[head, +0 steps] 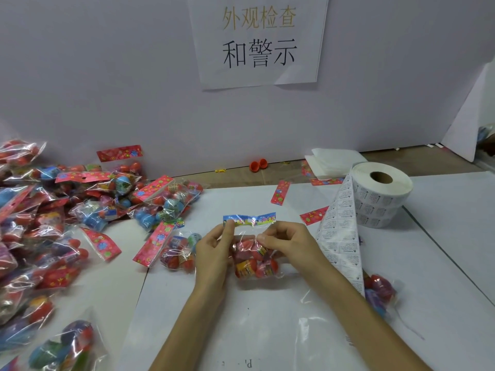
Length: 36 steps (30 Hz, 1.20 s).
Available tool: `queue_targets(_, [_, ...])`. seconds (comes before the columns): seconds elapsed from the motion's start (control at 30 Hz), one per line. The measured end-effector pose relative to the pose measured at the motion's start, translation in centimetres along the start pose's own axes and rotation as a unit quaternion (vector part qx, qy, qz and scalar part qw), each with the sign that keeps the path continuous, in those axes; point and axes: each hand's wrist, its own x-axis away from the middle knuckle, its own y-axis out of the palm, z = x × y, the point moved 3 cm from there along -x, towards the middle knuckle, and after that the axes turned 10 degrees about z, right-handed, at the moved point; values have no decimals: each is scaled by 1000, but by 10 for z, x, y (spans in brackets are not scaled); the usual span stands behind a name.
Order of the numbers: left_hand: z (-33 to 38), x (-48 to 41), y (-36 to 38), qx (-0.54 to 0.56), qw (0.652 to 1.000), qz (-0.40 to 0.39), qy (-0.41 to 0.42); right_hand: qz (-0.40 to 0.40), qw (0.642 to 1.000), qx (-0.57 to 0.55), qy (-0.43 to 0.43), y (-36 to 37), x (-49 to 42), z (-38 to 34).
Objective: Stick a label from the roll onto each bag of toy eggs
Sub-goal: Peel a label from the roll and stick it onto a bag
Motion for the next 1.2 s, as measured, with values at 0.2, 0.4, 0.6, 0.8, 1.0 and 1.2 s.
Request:
queue_targets(0.2, [8,1,-7,-45,982,80,166,142,989,-52,-4,-11,-6,2])
queue_targets(0.4, [3,18,13,-137,962,-70,227,46,994,-92,-28,-2,0,-3])
queue_targets(0.6, [-5,4,4,-107,980,-33,162,9,991,-80,-106,1,6,-13])
queue_targets(0.8, [-2,2,3,-25,996,-66,48,147,986,5,-77,-19,-5,-8])
queue_targets(1.0, [-2,6,5,-23,992,-123,32,46,998,-14,-43,-9,-3,-7])
queue_targets(1.2, [-4,7,7,-55,988,-128,62,59,998,-13,-21,-15,-5,-6])
